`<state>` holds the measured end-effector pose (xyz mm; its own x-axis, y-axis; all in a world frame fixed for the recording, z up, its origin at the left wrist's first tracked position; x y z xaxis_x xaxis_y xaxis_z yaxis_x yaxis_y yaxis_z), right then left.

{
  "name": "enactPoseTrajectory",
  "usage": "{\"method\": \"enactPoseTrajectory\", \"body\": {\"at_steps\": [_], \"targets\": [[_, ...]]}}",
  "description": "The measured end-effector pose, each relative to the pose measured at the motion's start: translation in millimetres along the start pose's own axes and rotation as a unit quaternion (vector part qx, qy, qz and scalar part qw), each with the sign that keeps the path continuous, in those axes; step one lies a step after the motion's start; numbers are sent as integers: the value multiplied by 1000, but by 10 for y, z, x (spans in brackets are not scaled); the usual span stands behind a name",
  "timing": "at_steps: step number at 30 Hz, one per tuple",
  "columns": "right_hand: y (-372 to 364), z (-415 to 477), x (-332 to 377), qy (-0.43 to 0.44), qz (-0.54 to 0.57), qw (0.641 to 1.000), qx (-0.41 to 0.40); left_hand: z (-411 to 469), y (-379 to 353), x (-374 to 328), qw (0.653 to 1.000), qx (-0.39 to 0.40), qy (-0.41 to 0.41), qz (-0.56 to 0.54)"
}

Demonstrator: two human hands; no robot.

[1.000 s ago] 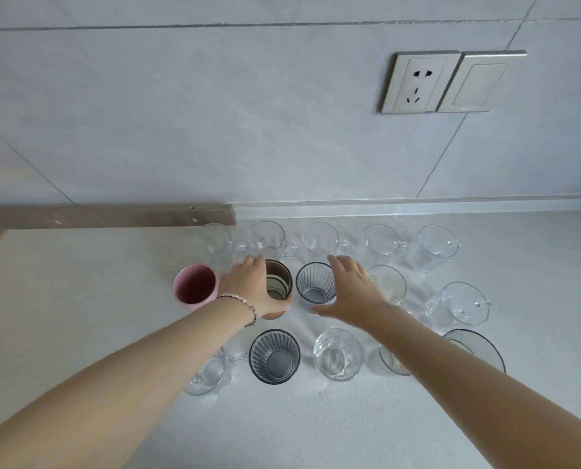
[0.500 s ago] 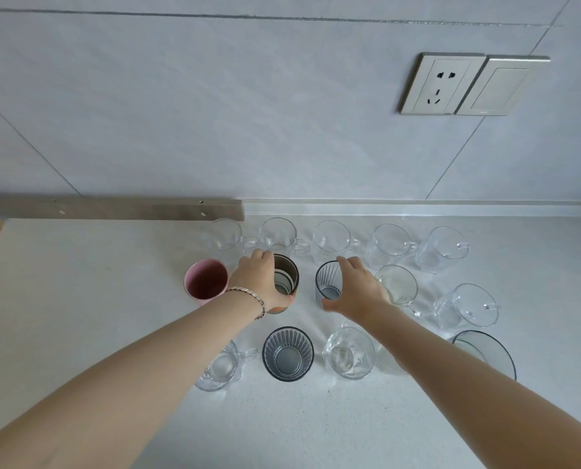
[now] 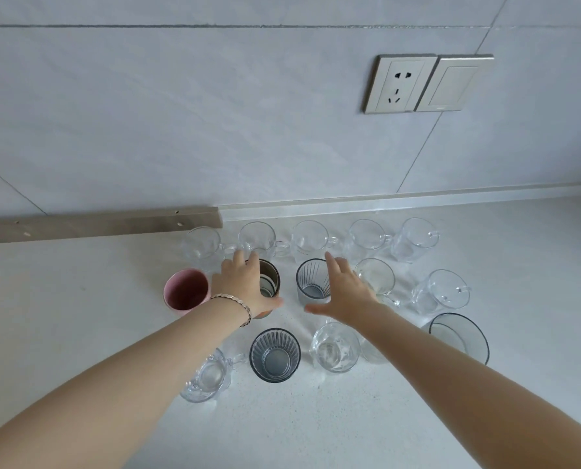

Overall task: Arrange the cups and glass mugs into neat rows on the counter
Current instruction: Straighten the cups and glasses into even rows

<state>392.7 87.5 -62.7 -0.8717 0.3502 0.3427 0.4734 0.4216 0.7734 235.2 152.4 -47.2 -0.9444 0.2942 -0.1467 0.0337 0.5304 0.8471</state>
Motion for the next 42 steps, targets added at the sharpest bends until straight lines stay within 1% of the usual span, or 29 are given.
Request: {"method": "enactPoseTrajectory", "body": {"at_steps": [2, 4, 5, 8, 10, 12, 14, 16, 18, 20, 24, 26, 28, 31, 33, 34, 35, 37, 42], "targets": [[96, -120, -119, 5, 8, 1000, -15, -29, 88, -193, 997, -44, -50, 48], [267, -274, -308, -4, 6, 999, -42, -68, 194, -486, 987, -86, -125, 56], [359, -368, -437, -17, 8, 998, -56, -99, 232, -650, 982, -92, -158, 53], [610, -650, -932, -76, 18, 992, -101, -206, 237, -1153, 971, -78, -223, 46], [730, -780, -1327, -119, 28, 986, -114, -267, 175, -1442, 970, -57, -234, 25], [838, -834, -1711, -155, 37, 980, -122, -274, 98, -1702, 971, -47, -231, 37], [893, -801, -2007, -182, 45, 977, -100, -245, 46, -1918, 973, -44, -218, 60], [841, -706, -2179, -192, 52, 979, -42, -197, 6, -2058, 979, -33, -194, 56], [712, -577, -2234, -177, 43, 983, 21, -151, -44, -2126, 986, -22, -161, 40], [605, -445, -2231, -152, 26, 987, 50, -119, -79, -2148, 991, -20, -127, 30], [573, -255, -2164, -113, -13, 993, 41, -69, -137, -2007, 998, -13, -63, -6], [633, -186, -2164, -110, -5, 994, 23, -53, -159, -1907, 999, -9, -47, -16], [690, -120, -2167, -107, 1, 994, 16, -40, -185, -1865, 999, 2, -48, -13], [729, -64, -2113, -87, -20, 996, 25, 34, -189, -1998, 993, 2, -106, 51], [721, -51, -2097, -78, -21, 996, 32, 135, -256, -2164, 979, 22, -151, 136], [712, -51, -2100, -76, -18, 996, 36, 197, -309, -2227, 971, 39, -159, 173], [703, -54, -2107, -74, -16, 996, 39, 256, -361, -2269, 966, 57, -155, 199], [685, -60, -2134, -71, -12, 996, 44, 347, -425, -2319, 964, 75, -133, 217], [672, -65, -2179, -60, -7, 997, 40, 434, -432, -2341, 974, 67, -71, 207]]}}
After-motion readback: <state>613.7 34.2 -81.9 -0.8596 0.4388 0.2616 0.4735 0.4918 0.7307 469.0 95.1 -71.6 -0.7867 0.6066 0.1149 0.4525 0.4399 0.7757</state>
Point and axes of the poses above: each hand's wrist, its own z-axis towards the middle knuckle, its own y-axis out of the back of the hand, x = y × z, the point moved 8 cm from there along z, towards the middle knuckle, and after that the axes turned 9 degrees about x, right-handed, at the moved point
